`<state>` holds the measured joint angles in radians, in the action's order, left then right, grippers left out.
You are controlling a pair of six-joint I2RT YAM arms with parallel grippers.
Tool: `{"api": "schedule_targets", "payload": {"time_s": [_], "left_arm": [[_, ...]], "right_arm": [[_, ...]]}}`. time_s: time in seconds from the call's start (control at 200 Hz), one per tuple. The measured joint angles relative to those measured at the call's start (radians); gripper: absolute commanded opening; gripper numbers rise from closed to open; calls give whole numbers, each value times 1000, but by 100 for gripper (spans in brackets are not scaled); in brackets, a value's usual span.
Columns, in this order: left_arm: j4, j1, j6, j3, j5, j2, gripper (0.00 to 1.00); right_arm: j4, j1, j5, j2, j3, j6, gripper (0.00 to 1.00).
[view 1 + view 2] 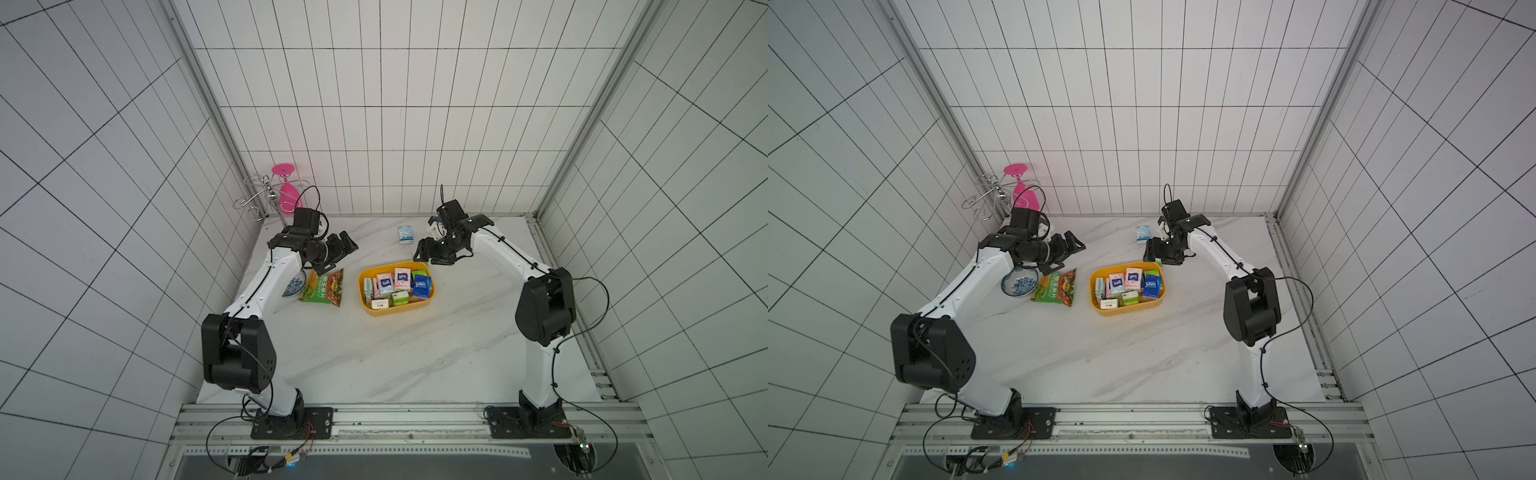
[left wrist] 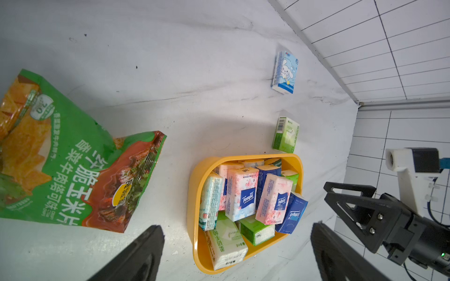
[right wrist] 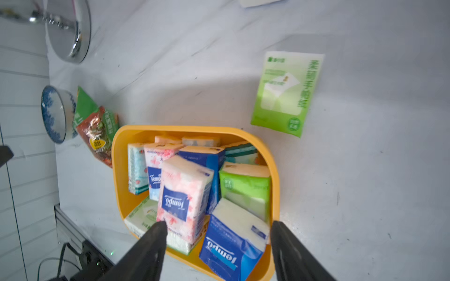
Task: Put the pocket tissues into the storage box
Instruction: Pick up the pocket tissues from the center of the board.
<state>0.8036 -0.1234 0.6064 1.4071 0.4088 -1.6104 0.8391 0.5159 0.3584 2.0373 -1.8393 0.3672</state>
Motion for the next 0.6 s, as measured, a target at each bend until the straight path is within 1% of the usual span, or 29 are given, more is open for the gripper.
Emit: {"api": "schedule_targets", "payload": {"time_s": [0.06, 0.145, 0.265, 0.42, 0.6], "left_arm": [[13, 0, -30, 3, 1, -11, 97], [31, 0, -64, -7, 7, -13, 97], [29, 1, -95, -50, 16, -7, 97], [27, 4, -98, -119, 27, 14, 98], [1, 5, -87, -151, 27, 50, 98]], "right_arm": [[6, -6, -50, 39, -46, 22, 89], [18, -5, -114, 103, -117, 42, 96], [50, -5, -180, 212, -236, 58, 98], [101, -6, -222, 369, -426, 58, 98], [127, -10, -256, 473, -576, 27, 99]]}}
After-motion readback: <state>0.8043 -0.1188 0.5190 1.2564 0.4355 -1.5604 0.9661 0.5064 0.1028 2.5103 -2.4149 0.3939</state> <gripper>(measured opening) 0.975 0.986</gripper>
